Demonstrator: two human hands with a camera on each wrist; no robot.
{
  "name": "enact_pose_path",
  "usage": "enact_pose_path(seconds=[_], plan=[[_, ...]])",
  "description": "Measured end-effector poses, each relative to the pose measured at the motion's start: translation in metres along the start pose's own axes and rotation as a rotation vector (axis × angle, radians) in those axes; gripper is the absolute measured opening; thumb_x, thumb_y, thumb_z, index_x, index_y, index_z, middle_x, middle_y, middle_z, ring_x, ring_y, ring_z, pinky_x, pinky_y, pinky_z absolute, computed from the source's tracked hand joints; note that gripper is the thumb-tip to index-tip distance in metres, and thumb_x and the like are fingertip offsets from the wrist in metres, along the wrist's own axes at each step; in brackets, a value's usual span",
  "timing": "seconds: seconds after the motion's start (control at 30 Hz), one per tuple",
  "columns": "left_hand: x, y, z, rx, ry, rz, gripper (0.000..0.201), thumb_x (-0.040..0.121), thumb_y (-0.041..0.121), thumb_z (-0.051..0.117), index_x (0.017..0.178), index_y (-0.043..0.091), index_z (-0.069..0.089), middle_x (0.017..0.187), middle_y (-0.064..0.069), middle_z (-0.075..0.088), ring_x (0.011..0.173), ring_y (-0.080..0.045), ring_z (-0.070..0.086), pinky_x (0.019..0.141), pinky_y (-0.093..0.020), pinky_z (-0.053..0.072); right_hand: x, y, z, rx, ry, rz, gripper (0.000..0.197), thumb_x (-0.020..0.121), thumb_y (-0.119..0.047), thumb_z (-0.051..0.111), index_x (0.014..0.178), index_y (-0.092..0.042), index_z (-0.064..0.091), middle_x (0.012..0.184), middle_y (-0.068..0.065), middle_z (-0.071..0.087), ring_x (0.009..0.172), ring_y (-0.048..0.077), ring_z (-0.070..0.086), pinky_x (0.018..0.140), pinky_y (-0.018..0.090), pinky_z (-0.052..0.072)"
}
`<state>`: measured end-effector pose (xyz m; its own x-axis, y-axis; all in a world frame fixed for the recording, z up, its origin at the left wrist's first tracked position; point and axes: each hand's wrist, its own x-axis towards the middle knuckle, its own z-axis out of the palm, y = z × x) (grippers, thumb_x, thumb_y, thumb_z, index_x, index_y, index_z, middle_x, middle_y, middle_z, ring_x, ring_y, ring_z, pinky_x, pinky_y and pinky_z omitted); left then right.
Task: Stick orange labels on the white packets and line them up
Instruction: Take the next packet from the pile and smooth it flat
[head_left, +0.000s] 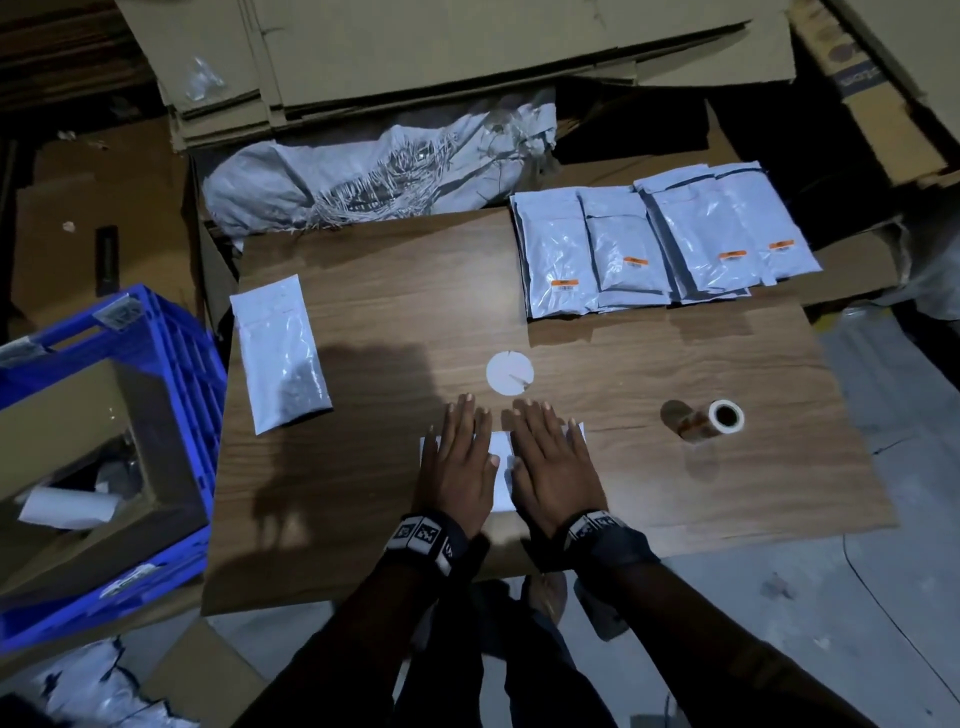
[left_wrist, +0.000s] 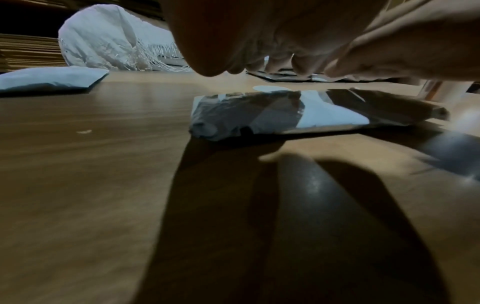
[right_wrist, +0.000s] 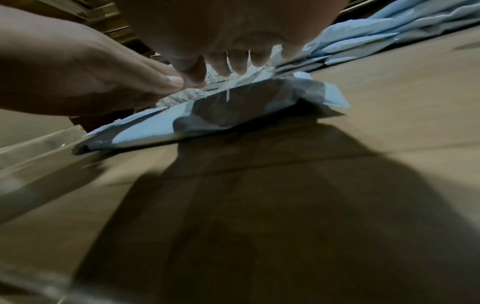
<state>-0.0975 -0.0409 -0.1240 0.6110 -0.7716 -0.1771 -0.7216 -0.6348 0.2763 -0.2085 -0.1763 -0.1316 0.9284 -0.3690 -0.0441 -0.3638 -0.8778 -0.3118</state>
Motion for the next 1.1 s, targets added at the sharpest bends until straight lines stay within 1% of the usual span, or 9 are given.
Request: enact_pose_path(seconds=[0.07,0.17,0.3,0.43,0.63,0.77,0.93,1.0,1.1], plan=[[0.004,0.0,0.008,-0.017,-0.012,-0.027,0.065,0.103,0.041,0.018,0.162,0.015,0.017,0.171,-0.004,-0.001,0.158,-0.023,-0.001,0.125,-0.049,0.014,0.009,-0.004,0.006,0.013,-0.017,0.005,0.064,0.105,-0.036,0.03,0.164,-0.016,0.018,0.172,0.005,0.01,0.16,0.022,0.002,0.127,0.05,0.006],[0.002,-0.004,0.025,-0.026,-0.041,-0.043,0.066,0.103,0.042,0.013,0.163,0.013,0.012,0.171,-0.002,-0.003,0.158,-0.021,-0.004,0.126,-0.048,0.014,0.012,-0.006,0.021,-0.037,-0.045,0.02,0.063,0.105,-0.035,0.032,0.163,-0.012,0.021,0.172,0.007,0.011,0.16,0.023,0.003,0.127,0.051,0.009],[-0.001,-0.003,0.029,0.014,-0.028,-0.047,0.065,0.104,0.038,0.018,0.163,0.015,0.005,0.171,0.001,-0.006,0.157,-0.018,-0.007,0.126,-0.045,0.009,0.011,-0.007,0.027,-0.089,-0.038,0.024,0.064,0.104,-0.035,0.035,0.163,-0.012,0.022,0.172,0.006,0.013,0.16,0.023,0.004,0.127,0.05,0.009],[-0.002,0.0,0.03,0.04,-0.015,-0.065,0.064,0.106,0.037,0.022,0.163,0.015,0.003,0.171,0.001,-0.007,0.157,-0.018,-0.007,0.126,-0.044,0.009,0.012,-0.007,0.032,-0.107,-0.008,0.038,0.066,0.102,-0.034,0.039,0.163,-0.012,0.023,0.172,0.006,0.015,0.159,0.023,0.007,0.127,0.05,0.012],[-0.003,0.001,0.032,0.045,0.058,-0.069,0.064,0.106,0.035,0.03,0.163,0.014,0.007,0.172,0.0,-0.002,0.158,-0.018,-0.002,0.126,-0.044,0.014,0.011,-0.006,0.037,-0.123,-0.004,0.053,0.068,0.101,-0.035,0.038,0.163,-0.013,0.021,0.172,0.005,0.015,0.159,0.022,0.008,0.127,0.049,0.01],[-0.003,0.002,0.031,0.038,0.05,-0.07,0.064,0.107,0.035,0.03,0.163,0.015,0.007,0.172,0.0,-0.002,0.158,-0.018,-0.002,0.126,-0.044,0.014,0.012,-0.007,0.034,-0.116,-0.028,0.059,0.069,0.102,-0.035,0.038,0.164,-0.013,0.018,0.172,0.005,0.013,0.159,0.023,0.006,0.128,0.049,0.01],[-0.001,0.0,0.025,0.036,-0.031,-0.047,0.064,0.106,0.038,0.021,0.163,0.015,0.003,0.171,0.0,-0.007,0.158,-0.02,-0.006,0.126,-0.045,0.009,0.011,-0.006,0.027,-0.088,-0.07,0.051,0.067,0.103,-0.037,0.031,0.164,-0.014,0.018,0.172,0.004,0.011,0.16,0.023,0.004,0.127,0.05,0.011],[0.001,-0.004,0.022,0.025,-0.076,-0.027,0.066,0.104,0.043,0.016,0.163,0.016,0.003,0.171,0.001,-0.008,0.158,-0.02,-0.006,0.126,-0.046,0.009,0.008,-0.005,0.023,-0.067,-0.095,0.044,0.065,0.105,-0.038,0.029,0.164,-0.015,0.015,0.173,0.004,0.007,0.16,0.024,0.0,0.127,0.049,0.008],[-0.002,-0.019,0.013,0.025,-0.162,0.007,0.073,0.1,0.053,0.02,0.163,0.018,0.011,0.171,0.002,-0.002,0.158,-0.022,0.003,0.123,-0.053,0.02,-0.002,0.006,0.012,-0.043,-0.139,0.063,0.066,0.105,-0.041,0.027,0.164,-0.015,0.016,0.173,0.004,0.008,0.16,0.024,0.003,0.126,0.049,0.004]])
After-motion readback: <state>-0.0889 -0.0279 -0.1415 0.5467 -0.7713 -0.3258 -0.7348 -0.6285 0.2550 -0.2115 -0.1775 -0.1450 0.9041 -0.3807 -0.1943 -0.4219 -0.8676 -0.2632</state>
